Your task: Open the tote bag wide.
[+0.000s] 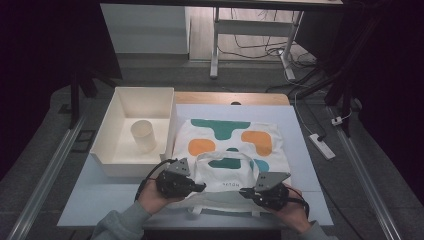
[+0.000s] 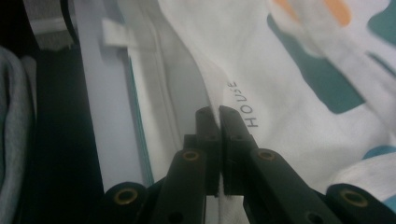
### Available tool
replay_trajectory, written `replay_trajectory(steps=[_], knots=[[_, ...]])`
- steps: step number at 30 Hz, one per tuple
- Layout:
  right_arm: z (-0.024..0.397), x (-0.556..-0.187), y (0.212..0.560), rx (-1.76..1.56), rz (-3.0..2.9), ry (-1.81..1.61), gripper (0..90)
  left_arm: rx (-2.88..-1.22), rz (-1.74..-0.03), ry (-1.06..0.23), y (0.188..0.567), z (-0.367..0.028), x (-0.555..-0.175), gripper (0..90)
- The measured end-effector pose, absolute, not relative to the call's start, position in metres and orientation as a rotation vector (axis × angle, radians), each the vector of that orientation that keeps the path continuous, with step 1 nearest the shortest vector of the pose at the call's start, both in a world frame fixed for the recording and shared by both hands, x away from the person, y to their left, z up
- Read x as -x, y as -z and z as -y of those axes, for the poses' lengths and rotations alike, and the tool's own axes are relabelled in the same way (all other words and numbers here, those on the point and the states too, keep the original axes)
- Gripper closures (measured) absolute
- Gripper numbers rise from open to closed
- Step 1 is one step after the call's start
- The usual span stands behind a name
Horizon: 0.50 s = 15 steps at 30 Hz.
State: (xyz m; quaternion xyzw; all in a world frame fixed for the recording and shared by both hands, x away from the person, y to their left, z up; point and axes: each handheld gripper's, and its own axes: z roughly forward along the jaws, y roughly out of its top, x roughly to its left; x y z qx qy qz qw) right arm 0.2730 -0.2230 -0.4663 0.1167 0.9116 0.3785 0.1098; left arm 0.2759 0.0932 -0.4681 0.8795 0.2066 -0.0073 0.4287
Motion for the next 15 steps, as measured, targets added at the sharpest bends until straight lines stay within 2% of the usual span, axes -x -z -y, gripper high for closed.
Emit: replay_trajectory(steps=[8,15], knots=[[0.226,-0.267,0.450,-0.326,-2.628,-1.222,88.2,-2.125,-0.511,0.009,0.460,-0.100,-0.275,87.0],[0.223,-0.256,0.414,-0.316,-2.536,-1.358,88.3,-2.056,-0.486,-0.036,0.441,-0.105,-0.272,86.8]])
